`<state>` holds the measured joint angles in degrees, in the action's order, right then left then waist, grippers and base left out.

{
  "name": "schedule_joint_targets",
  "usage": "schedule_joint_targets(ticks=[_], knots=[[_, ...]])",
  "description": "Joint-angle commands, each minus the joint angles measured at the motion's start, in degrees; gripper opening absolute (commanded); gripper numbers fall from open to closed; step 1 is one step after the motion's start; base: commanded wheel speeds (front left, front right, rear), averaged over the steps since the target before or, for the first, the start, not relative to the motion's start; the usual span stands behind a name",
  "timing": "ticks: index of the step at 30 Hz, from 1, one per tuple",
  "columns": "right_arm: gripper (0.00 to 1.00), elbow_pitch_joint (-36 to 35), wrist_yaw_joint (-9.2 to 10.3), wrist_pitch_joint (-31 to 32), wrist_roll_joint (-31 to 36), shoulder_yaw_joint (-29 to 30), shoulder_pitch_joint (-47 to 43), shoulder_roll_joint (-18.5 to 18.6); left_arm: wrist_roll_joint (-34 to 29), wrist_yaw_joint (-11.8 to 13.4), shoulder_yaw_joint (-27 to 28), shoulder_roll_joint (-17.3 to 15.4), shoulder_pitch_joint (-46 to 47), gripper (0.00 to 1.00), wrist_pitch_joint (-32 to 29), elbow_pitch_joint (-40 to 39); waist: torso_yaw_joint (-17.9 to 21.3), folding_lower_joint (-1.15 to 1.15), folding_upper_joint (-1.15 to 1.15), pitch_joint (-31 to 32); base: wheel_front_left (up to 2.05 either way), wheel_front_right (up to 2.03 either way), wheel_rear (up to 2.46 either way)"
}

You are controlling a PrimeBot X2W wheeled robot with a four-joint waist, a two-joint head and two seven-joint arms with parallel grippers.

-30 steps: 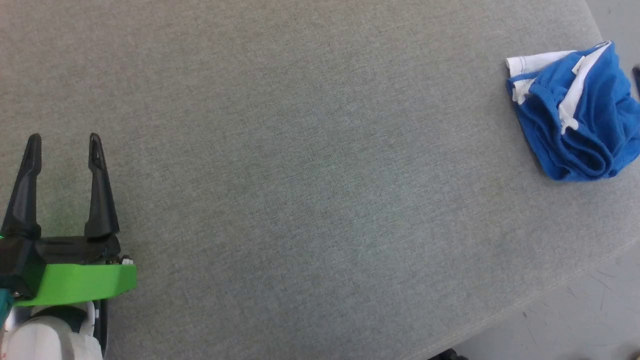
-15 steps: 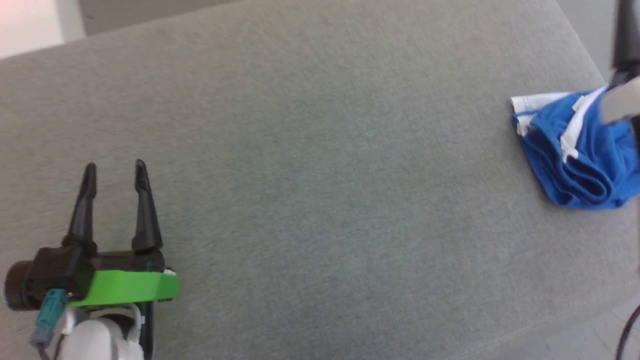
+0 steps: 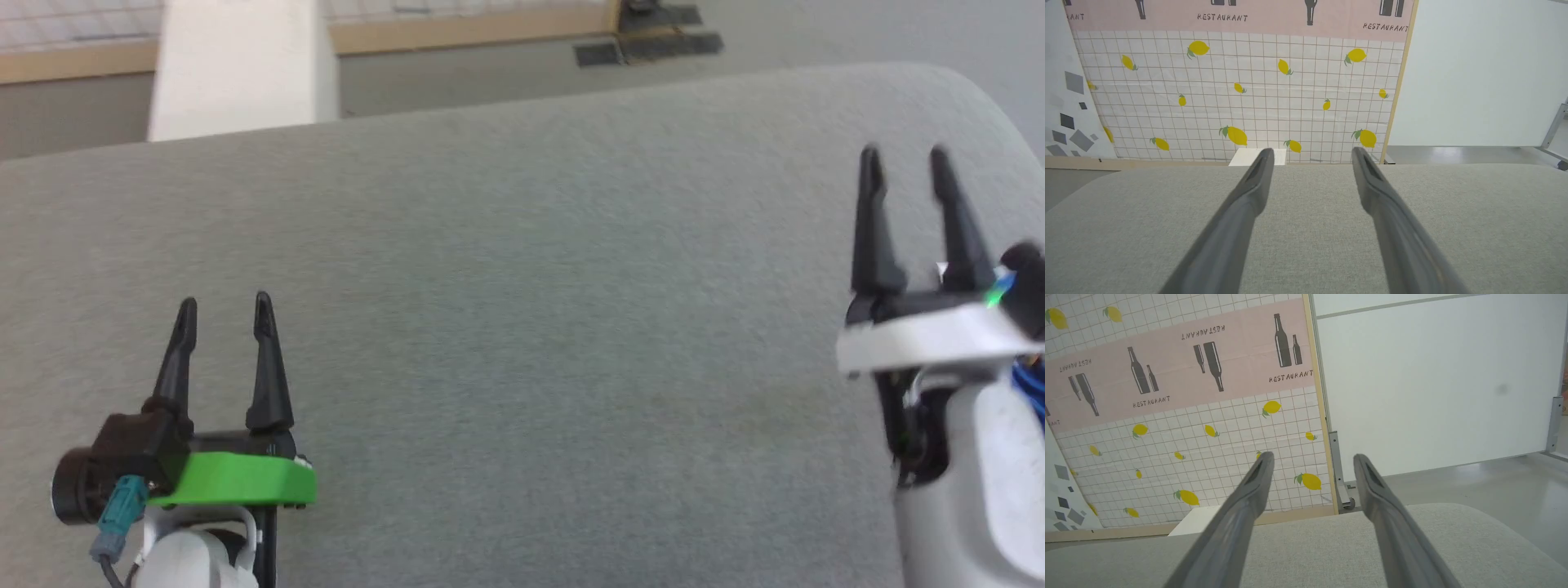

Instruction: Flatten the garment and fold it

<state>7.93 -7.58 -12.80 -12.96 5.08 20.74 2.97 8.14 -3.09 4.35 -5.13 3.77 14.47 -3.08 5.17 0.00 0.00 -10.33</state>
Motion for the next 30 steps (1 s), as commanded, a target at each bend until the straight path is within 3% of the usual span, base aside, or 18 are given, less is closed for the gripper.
schedule_joint_targets(ticks=[1, 17, 30], knots=[[1.0, 0.96, 0.09, -0.72, -1.3, -1.02, -2.4, -0.05, 0.18, 0.47, -0.22, 0.35, -0.6, 1.0, 0.35, 0.72, -6.07, 0.0, 0.0, 5.31, 0.0, 0.0, 0.0], [1.0, 4.31, 0.09, -2.16, -4.44, -3.8, -15.74, -0.09, 2.41, 3.08, -2.0, 1.51, -0.41, 1.0, 0.44, 7.71, -13.48, 0.0, 0.0, 9.67, 0.0, 0.0, 0.0], [1.0, 5.4, 0.09, -2.18, 1.27, -1.55, -19.85, -0.09, 1.2, 3.74, -5.16, 1.82, -0.06, 1.0, 0.51, 13.84, -13.28, 0.0, 0.0, 10.96, 0.0, 0.0, 0.0]])
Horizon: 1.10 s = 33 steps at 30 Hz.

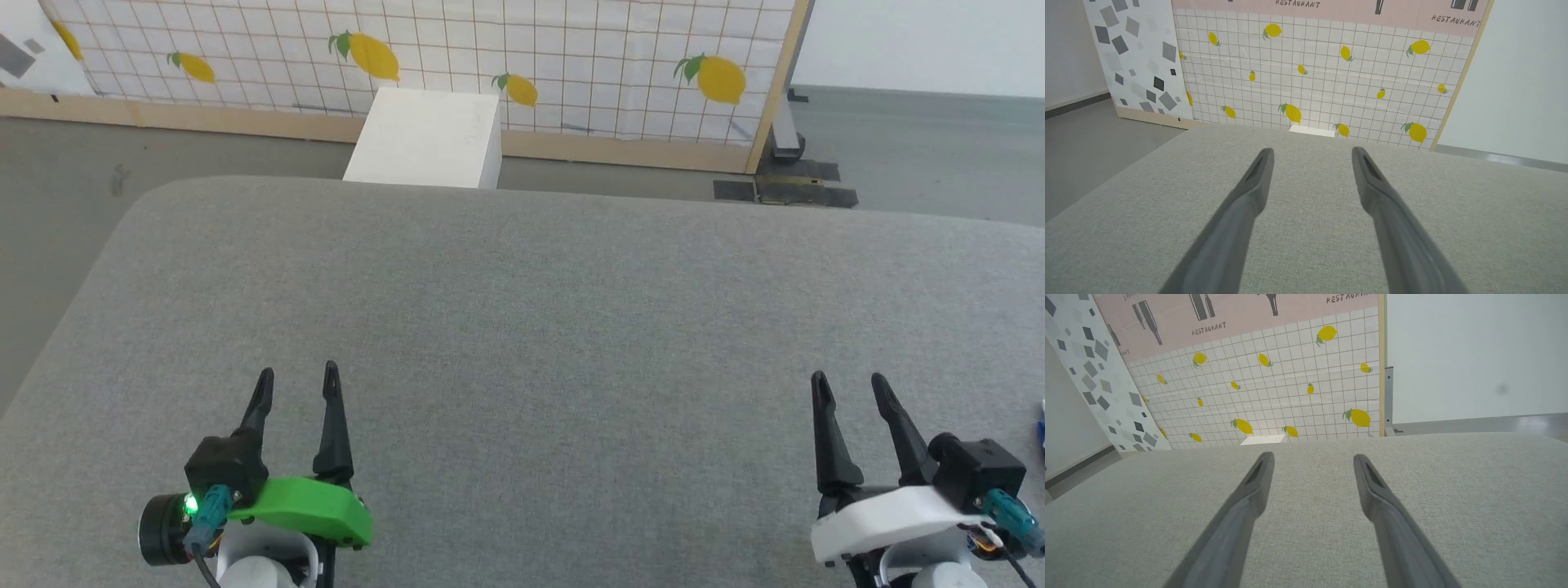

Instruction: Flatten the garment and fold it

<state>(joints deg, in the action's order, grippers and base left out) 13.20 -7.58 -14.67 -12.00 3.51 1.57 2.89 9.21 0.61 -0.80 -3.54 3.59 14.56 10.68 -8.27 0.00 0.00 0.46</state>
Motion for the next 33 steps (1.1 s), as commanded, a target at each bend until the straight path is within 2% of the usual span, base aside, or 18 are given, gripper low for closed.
schedule_joint_targets(ticks=[1, 22, 23, 33], knots=[[1.0, 0.17, 0.09, -0.24, 0.49, 0.21, -0.9, -0.01, 0.09, -0.05, -0.16, 0.26, 0.01, 1.0, 0.42, 0.15, 0.29, 0.0, 0.0, 0.3, 0.0, 0.0, 0.0], [1.0, -0.09, 0.09, 0.92, 0.26, 0.29, -1.45, -0.02, -0.48, -1.32, -0.69, 0.25, -0.3, 1.0, 0.43, 1.3, 3.11, 0.0, 0.0, 0.16, 0.0, 0.0, 0.0], [0.0, 0.09, 0.0, 1.03, 0.45, 0.29, -0.81, -0.01, -0.17, -1.09, -0.59, 0.08, -0.03, 0.0, 0.1, 1.31, 3.07, 0.0, 0.0, 0.2, 0.0, 0.0, 0.0], [0.0, -0.28, 0.0, 1.45, 0.78, 0.2, -0.82, 0.0, -0.4, -1.07, -0.46, 0.08, -0.12, 0.0, -0.35, 1.04, 3.29, 0.0, 0.0, 0.12, 0.0, 0.0, 0.0]])
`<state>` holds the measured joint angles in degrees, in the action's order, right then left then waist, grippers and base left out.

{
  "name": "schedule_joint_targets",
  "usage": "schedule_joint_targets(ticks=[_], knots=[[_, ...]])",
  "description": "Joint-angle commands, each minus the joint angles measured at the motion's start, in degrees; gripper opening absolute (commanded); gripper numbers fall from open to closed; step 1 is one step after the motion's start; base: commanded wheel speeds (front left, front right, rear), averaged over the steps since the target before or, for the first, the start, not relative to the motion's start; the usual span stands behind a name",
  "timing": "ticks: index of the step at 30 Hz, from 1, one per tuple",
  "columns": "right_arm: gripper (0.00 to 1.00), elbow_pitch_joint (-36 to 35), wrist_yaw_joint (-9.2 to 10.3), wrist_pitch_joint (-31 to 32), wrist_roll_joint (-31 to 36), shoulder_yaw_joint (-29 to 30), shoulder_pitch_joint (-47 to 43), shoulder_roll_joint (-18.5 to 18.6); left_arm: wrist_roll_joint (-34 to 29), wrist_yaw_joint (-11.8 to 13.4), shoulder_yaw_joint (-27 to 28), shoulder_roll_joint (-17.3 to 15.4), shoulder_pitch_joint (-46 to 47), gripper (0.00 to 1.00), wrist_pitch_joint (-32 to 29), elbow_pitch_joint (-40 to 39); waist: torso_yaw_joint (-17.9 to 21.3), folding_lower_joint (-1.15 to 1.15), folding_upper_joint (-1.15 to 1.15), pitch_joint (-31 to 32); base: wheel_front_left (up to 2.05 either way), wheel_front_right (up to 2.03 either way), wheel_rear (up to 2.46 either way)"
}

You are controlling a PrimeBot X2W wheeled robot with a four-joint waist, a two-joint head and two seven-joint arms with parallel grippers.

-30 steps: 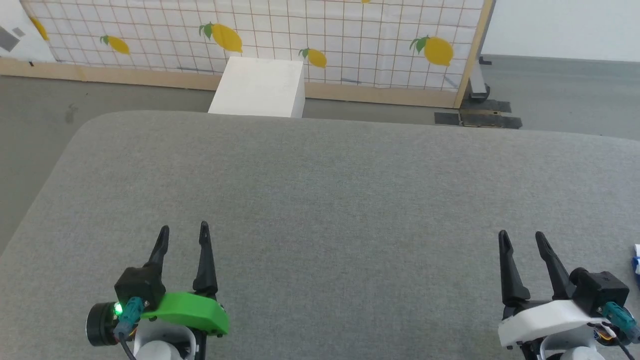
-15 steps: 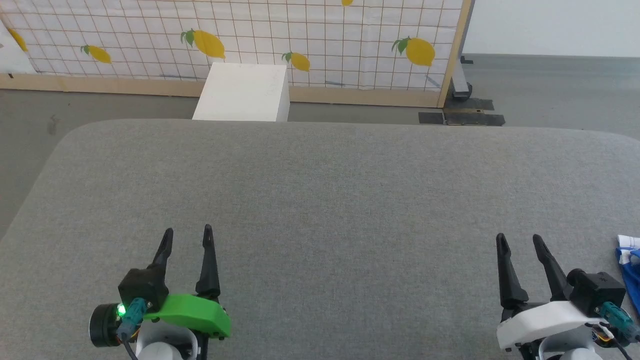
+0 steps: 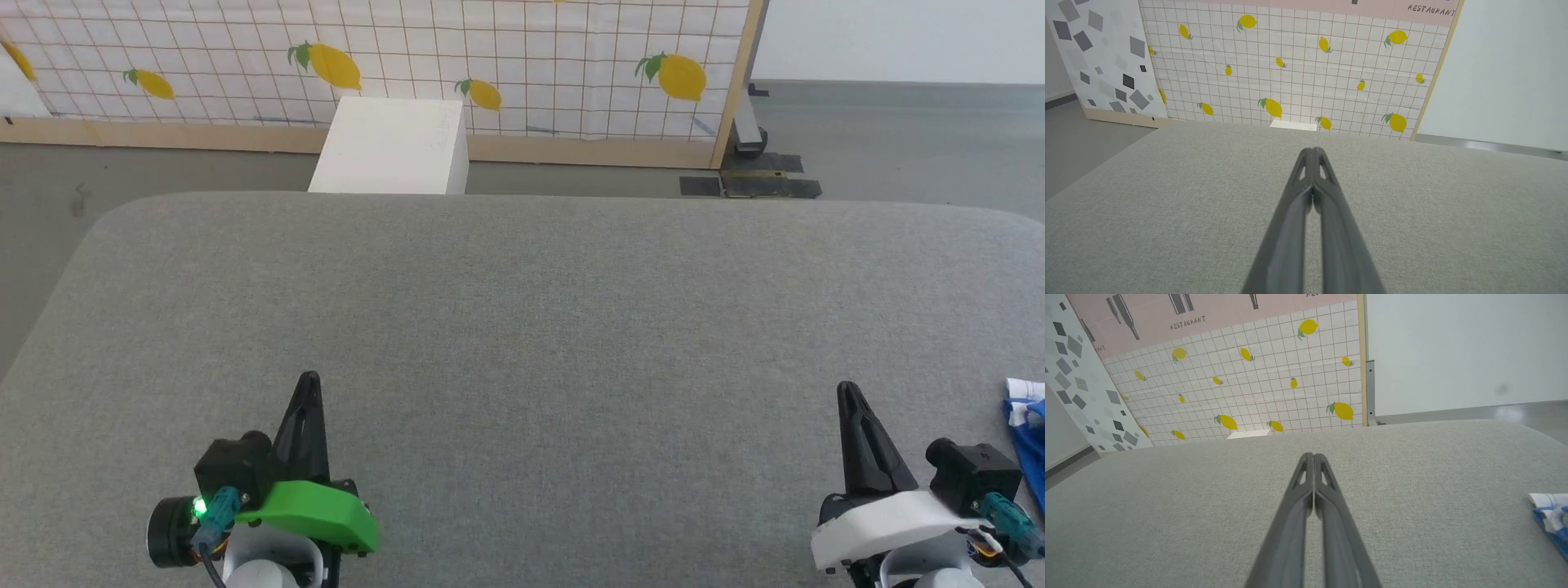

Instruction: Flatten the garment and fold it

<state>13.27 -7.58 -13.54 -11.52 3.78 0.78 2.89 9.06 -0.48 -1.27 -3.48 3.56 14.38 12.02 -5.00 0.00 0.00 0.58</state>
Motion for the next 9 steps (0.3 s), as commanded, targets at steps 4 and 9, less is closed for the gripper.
schedule_joint_targets(ticks=[4, 9], knots=[[0.0, -0.77, 0.01, 0.74, 0.66, -0.2, -0.05, 0.0, -0.54, 0.03, 0.06, 0.04, -0.21, 0.0, -0.63, -0.68, 0.19, 0.0, 0.0, -0.02, 0.0, 0.0, 0.0], [0.0, -1.3, 0.01, 1.29, 1.13, -0.35, -0.08, 0.0, -0.9, 0.05, 0.11, 0.06, -0.35, 0.0, -1.22, -1.17, 0.39, 0.0, 0.0, -0.04, 0.0, 0.0, 0.0]])
